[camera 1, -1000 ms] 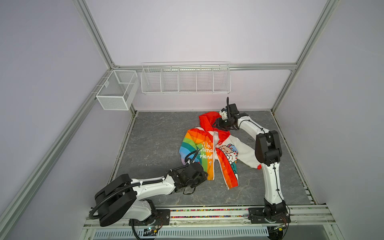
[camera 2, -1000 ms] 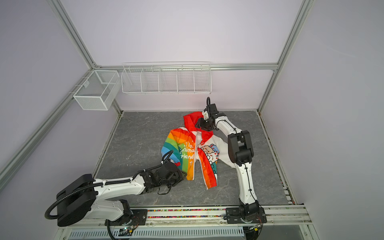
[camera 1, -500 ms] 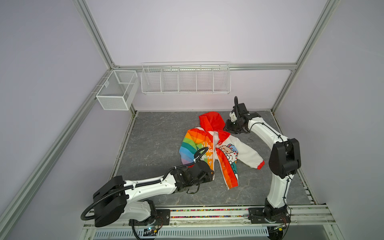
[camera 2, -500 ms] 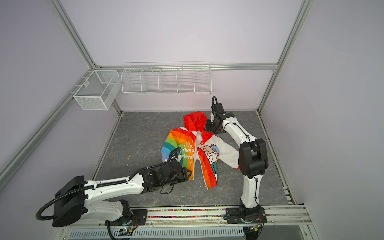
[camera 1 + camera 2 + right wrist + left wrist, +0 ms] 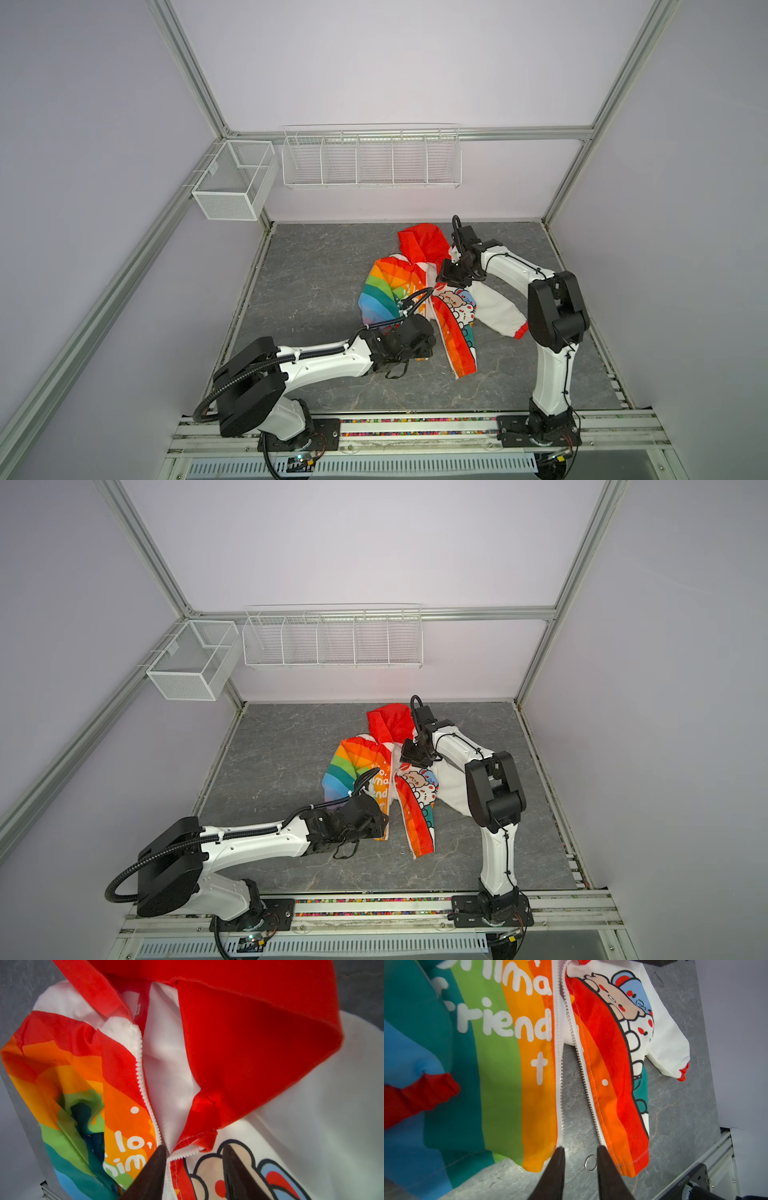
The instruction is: Zip up the jacket
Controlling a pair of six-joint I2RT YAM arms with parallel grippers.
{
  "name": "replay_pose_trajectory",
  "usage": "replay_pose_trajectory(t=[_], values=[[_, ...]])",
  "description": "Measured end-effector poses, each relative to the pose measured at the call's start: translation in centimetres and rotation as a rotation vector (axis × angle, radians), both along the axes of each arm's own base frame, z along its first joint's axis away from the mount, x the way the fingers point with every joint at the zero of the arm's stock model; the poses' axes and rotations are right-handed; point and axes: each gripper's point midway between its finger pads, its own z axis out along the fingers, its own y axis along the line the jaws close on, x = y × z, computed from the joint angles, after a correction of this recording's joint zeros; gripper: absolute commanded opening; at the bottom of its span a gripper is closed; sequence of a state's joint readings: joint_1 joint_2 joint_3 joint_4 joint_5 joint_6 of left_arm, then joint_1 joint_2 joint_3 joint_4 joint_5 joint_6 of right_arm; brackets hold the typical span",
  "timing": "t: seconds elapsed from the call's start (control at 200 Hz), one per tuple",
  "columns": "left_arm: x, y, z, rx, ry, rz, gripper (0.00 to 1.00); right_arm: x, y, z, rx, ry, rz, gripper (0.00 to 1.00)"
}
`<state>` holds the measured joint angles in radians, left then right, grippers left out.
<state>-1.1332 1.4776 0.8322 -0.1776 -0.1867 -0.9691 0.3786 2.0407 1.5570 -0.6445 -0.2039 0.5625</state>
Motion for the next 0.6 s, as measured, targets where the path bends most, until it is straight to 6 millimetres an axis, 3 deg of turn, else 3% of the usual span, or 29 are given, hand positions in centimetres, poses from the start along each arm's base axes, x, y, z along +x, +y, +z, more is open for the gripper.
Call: replay_pose_trajectory(t=[0.2,0.35,0.6], values=[[1.0,2.1,-1.8,0.029,0.021,0.055,0.27,-0.1,-0.1,-1.9,-0.011,0.039,-0.015,0.46],[1.5,2.2,-1.9,0.021,0.022,0.066,0.26,0.1,0.0,-2.2,-0.008,0.039,-0.023,0.42],[2.0,1.7,-4.0,0.032,0.049,0.073,0.21,0.7,0.1,-2.0,0.011,0.032,-0.054,0.18]])
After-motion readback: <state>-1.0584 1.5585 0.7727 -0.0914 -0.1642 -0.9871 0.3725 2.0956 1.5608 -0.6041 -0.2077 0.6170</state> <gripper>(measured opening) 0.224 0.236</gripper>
